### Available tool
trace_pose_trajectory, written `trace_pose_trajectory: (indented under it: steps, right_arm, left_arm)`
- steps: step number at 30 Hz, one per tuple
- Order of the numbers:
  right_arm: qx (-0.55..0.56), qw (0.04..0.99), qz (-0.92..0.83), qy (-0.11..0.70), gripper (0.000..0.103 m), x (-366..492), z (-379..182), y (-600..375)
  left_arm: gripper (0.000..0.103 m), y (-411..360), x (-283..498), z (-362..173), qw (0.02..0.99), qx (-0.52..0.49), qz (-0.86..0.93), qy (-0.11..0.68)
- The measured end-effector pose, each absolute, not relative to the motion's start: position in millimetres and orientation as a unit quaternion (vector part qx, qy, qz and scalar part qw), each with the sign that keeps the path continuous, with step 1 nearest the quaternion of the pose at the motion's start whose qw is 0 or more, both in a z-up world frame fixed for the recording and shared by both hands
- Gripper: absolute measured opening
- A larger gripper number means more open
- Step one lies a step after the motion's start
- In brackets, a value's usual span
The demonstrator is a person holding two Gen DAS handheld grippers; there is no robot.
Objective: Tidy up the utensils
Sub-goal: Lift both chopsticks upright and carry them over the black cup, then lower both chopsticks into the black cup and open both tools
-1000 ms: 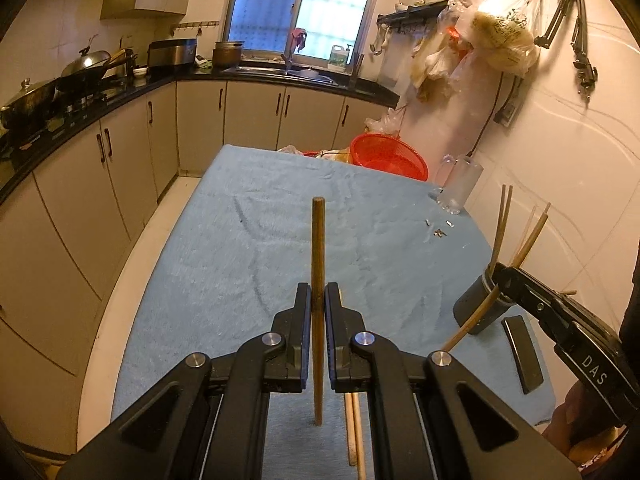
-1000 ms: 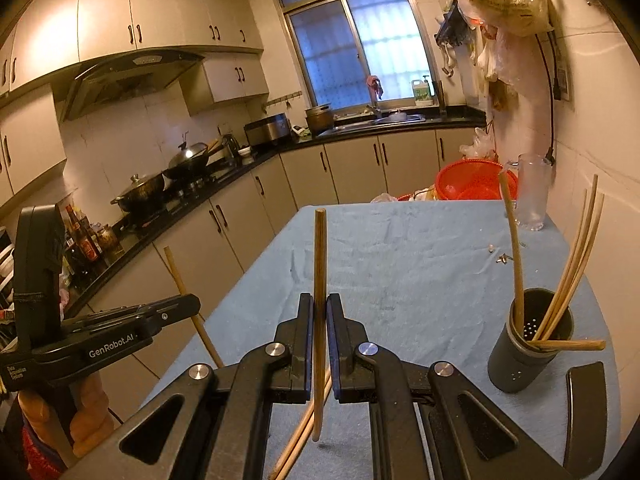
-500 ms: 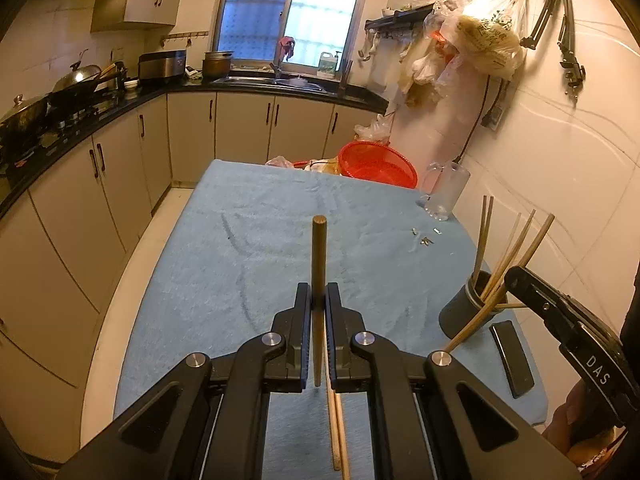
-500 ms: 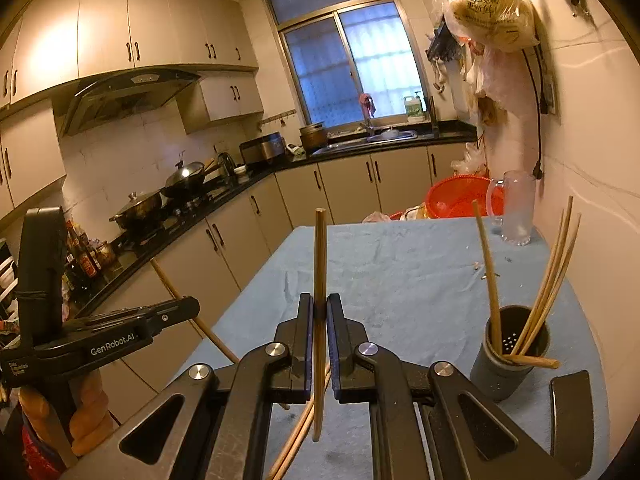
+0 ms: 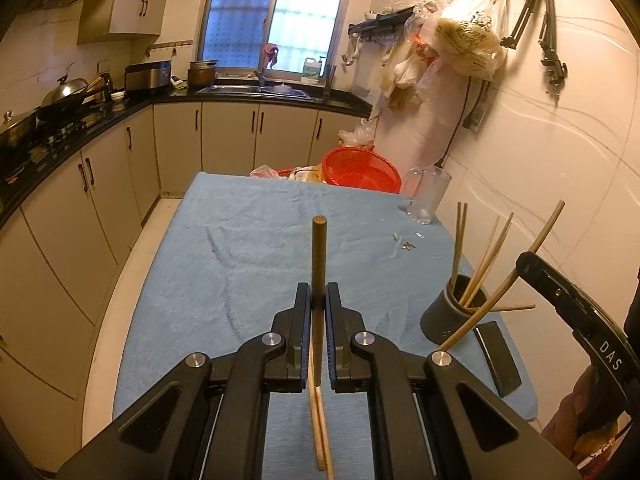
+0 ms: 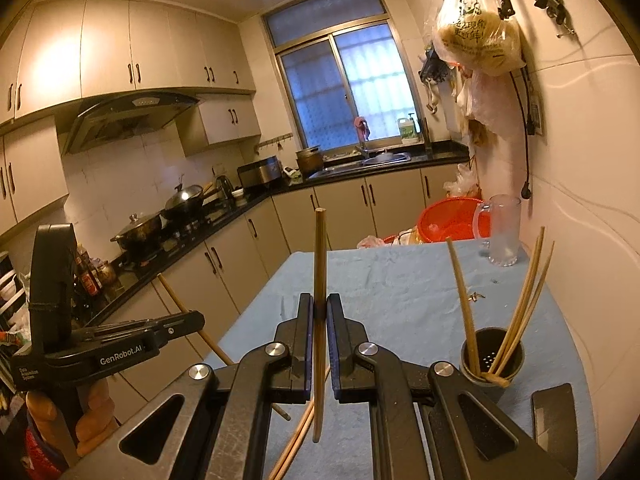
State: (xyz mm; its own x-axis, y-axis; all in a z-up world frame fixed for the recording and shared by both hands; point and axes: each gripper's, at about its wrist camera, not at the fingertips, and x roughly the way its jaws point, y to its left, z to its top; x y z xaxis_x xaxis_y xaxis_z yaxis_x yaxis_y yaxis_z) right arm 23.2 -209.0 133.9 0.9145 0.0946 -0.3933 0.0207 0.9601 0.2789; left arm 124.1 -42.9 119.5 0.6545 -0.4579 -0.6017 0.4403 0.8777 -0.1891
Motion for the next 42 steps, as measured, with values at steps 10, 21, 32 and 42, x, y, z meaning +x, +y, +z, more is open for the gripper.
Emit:
trace_pose_trajectory:
  steps: [10,21,32,42]
  right_arm:
    - [0.145,0.972,0.008,0.185,0.007,9,148,-225]
    - [0.154,0.975,-0.009,0.159,0.007,-7,163,-253]
    - [0.169,0.976,-0.018,0.138,0.007,-17,175,-280]
    - [0.179,0.977,-0.027,0.114,0.007,-28,192,-304]
  left_arm:
    - [0.006,-61,117,135,0.909,0.002,-0.264,0.322]
    - [0.006,-89,116,143,0.908,0.023,-0.274,0.316]
    - [0.006,-125,115,150,0.904,0.047,-0.285,0.314]
    - [0.006,-149,114,161,0.9,0.058,-0.304,0.307]
